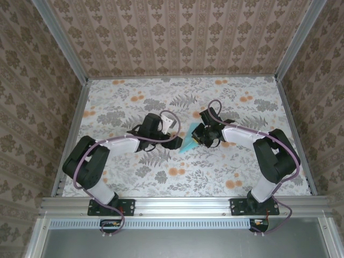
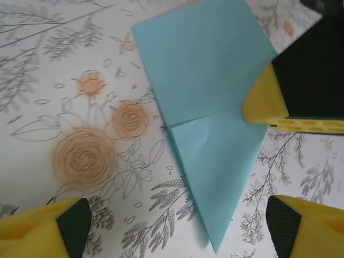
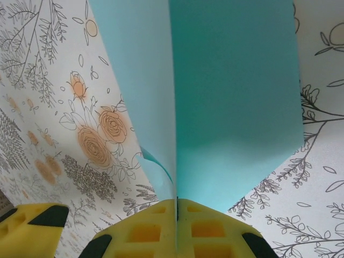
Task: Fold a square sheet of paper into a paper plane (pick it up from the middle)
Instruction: Fourth fold the wing at the center of the table.
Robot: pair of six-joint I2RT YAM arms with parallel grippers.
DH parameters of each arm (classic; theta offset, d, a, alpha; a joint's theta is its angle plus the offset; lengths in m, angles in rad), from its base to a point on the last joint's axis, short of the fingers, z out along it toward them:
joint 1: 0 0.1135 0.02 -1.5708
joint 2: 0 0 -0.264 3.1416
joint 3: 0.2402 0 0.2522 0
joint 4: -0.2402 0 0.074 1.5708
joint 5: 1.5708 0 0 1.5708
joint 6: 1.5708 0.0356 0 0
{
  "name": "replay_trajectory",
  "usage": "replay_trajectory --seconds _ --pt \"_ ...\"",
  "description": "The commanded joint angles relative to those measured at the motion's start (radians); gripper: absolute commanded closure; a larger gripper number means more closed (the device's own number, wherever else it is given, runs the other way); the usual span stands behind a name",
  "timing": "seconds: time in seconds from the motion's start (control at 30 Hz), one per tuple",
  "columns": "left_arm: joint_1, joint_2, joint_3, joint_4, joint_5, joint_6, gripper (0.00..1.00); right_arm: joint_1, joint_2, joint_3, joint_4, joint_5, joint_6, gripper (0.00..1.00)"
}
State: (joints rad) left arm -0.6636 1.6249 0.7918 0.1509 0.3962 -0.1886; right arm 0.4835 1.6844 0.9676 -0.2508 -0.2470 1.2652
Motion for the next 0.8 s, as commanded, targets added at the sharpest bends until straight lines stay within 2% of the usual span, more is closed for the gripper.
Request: replay_trajectory --seconds 0.0,0.1,0.43,0.77 --pt "-0.032 0.012 -0.030 0.145 0.011 0.146 0.15 -0.008 0.019 0.010 -0.037 -0.049 0.047 1.00" --pt "-0.036 0.017 -0.081 0.269 0.024 0.159 0.16 -0.017 0.027 0.011 -0.037 -0.078 0.056 1.00" --pt "-0.065 0.108 -0.055 0.304 0.065 0.215 0.27 -0.031 0.047 0.026 -0.043 -0.136 0.093 1.00" --pt "-0.092 0.162 -0.033 0.296 0.076 0.270 0.51 -0.037 0.047 0.037 -0.055 -0.158 0.112 1.00"
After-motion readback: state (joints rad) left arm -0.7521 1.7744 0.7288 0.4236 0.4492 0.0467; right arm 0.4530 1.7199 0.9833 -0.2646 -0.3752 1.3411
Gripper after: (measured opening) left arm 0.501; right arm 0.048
